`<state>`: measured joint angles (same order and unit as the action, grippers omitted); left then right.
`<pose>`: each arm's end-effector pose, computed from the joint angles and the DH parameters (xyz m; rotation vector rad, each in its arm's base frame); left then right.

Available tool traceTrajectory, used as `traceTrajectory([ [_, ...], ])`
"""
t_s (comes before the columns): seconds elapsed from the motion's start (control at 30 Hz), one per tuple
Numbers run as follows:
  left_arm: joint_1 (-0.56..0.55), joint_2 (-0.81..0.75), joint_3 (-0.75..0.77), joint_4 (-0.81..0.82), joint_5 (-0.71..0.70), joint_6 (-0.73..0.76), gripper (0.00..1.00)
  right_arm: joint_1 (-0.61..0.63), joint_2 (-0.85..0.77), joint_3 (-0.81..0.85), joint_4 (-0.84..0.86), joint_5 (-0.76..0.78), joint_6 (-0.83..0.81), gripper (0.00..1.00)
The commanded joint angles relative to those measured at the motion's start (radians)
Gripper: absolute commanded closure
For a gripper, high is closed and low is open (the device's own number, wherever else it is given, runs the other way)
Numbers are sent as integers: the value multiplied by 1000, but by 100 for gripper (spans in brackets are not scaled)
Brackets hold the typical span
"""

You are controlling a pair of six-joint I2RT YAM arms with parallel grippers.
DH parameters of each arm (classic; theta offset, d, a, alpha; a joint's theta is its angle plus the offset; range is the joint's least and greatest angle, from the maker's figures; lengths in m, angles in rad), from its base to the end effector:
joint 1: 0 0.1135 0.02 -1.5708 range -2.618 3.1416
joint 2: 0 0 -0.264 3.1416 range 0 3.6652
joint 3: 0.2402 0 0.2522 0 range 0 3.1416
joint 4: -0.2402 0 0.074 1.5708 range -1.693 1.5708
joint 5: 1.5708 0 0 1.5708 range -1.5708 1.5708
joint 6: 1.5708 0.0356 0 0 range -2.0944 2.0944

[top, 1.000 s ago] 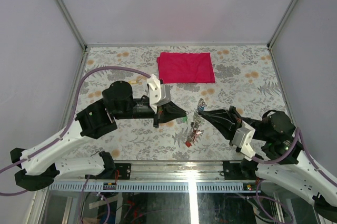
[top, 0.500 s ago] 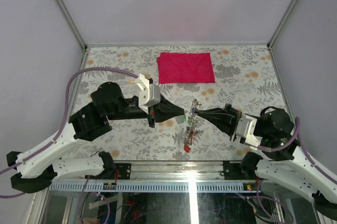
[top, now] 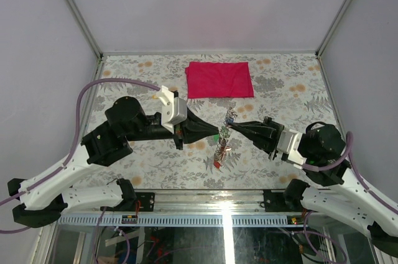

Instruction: Put the keys on the keyring

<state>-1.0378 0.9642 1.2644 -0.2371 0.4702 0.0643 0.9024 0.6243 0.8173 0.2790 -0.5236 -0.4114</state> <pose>0.0833 -0.1730 0.4668 1.1664 1.1308 -1.1176 0.0654 0.1115 0.4213 -1.0487 0.5748 0.7196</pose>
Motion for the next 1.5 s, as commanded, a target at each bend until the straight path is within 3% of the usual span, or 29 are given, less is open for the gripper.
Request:
traceTrajectory([
  [0.0,2,6,2,90,-26,-34,100,0,4,60,119,29,-27,100],
  [0.7,2,16,-10,111,-93,-81,100,1,-12,40,133,0,-40,100],
  [1.47,2,29,4,110,-66,-85,100,1,-10,25,95,18,-71,100],
])
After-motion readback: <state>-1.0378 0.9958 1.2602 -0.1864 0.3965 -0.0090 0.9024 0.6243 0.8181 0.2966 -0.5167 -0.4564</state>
